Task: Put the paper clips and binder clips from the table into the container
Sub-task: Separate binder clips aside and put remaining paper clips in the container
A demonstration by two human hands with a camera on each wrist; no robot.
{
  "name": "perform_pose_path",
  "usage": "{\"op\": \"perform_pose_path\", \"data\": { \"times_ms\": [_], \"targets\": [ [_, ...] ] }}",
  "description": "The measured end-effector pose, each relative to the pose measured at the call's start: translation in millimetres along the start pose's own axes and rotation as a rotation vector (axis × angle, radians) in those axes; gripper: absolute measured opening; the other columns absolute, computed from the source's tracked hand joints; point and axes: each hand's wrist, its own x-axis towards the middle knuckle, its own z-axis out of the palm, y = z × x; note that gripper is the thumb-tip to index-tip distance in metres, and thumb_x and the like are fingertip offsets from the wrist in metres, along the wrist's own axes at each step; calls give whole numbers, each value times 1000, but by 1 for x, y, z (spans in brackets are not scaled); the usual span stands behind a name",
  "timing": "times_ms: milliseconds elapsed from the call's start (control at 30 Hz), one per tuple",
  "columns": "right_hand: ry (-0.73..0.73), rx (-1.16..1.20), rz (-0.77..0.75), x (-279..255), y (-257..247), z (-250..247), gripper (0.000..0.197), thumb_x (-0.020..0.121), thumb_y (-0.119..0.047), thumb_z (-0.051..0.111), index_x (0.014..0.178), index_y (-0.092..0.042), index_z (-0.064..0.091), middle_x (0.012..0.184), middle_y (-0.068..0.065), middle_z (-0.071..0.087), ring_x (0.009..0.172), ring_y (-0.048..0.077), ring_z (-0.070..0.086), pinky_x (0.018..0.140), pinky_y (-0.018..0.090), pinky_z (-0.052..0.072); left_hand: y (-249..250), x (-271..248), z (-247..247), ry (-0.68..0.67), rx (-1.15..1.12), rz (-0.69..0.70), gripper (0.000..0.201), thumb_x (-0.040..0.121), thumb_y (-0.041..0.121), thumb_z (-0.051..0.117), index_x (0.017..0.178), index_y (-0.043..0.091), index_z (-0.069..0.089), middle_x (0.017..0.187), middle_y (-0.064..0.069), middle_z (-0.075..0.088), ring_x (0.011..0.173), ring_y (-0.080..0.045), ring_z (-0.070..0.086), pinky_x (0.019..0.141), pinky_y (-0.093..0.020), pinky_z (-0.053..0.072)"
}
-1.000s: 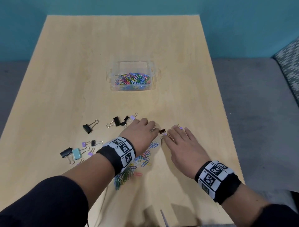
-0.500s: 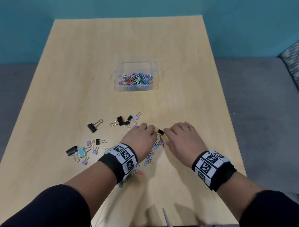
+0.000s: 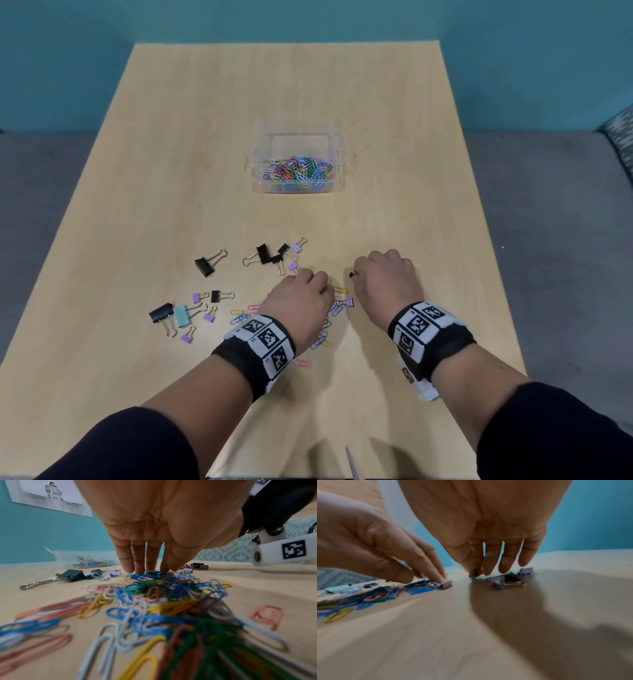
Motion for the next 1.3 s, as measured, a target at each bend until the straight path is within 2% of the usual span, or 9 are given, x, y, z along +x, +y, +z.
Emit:
{"op": "perform_pose_path", "data": {
  "times_ms": [67, 167, 300, 400, 600, 833, 933, 1133, 1300],
  "targets": [
    [64, 23, 34, -9, 5, -7, 10, 89, -25, 54, 87, -16, 58, 90, 5, 57, 87, 32, 49, 68, 39, 36, -1, -6, 6, 13, -8, -8, 41, 72, 24, 65, 109, 10, 57, 106, -6, 54, 92, -27, 49, 70, -37, 47],
    [106, 48, -152, -39, -2, -7, 12, 83, -19, 55, 93, -13, 57, 95, 8, 55, 89, 34, 50, 71, 44, 45, -1, -27, 10, 16, -74, -22, 75, 48, 42, 85, 109, 9, 59, 109, -7, 57, 101, -27, 52, 81, -38, 51],
    [4, -19, -422, -76, -18, 9, 40, 78, -18, 52, 117, -8, 55, 121, 10, 54, 116, 32, 48, 93, 41, 45, 4, -70, 18, 129, -194, -81, 47, 74, 30, 64, 115, 7, 61, 119, -10, 60, 112, -31, 57, 92, -40, 50],
    [-16, -37, -343, -79, -15, 22, 47, 76, -17, 55, 123, -7, 54, 126, 12, 54, 126, 32, 45, 102, 42, 41, 9, -101, 28, 169, -280, -119, 38, 86, 23, 45, 118, 11, 61, 125, -9, 60, 115, -29, 56, 94, -42, 49],
    [7, 0, -177, -69, -2, 20, 44, 75, -11, 59, 118, -8, 54, 118, 14, 56, 127, 36, 44, 103, 46, 39, 9, -134, 34, 214, -334, -180, 40, 86, 24, 41, 117, 13, 64, 124, -9, 60, 114, -30, 57, 92, -40, 50],
    [-119, 83, -328, -61, -47, 22, 52, 91, -31, 39, 137, -8, 39, 137, 13, 44, 134, 31, 35, 108, 41, 36, 0, -139, 44, 39, -325, -328, 56, 89, 31, 34, 141, 11, 37, 143, -12, 39, 137, -30, 30, 104, -41, 40],
    [-78, 100, -359, -52, -63, 14, 40, 91, -30, 39, 124, -9, 50, 122, 9, 52, 120, 29, 44, 99, 41, 43, -4, -140, 41, 38, -339, -343, 58, 87, 33, 33, 140, 10, 39, 141, -12, 40, 134, -30, 33, 104, -41, 41],
    [-123, 48, -347, -19, -77, 20, 59, 97, -40, 32, 142, -1, 31, 148, 16, 33, 141, 30, 22, 117, 39, 21, -3, -139, 38, 94, -353, -360, 55, 86, 32, 34, 134, 8, 48, 136, -14, 47, 128, -30, 43, 99, -41, 45],
    [-150, 144, -331, -51, -82, 24, 61, 93, -44, 26, 140, -7, 36, 142, 10, 39, 136, 27, 28, 111, 41, 31, -10, -140, 34, 200, -404, -362, 50, 86, 31, 36, 128, 8, 52, 132, -13, 49, 123, -28, 47, 104, -36, 41]
  ]
}}
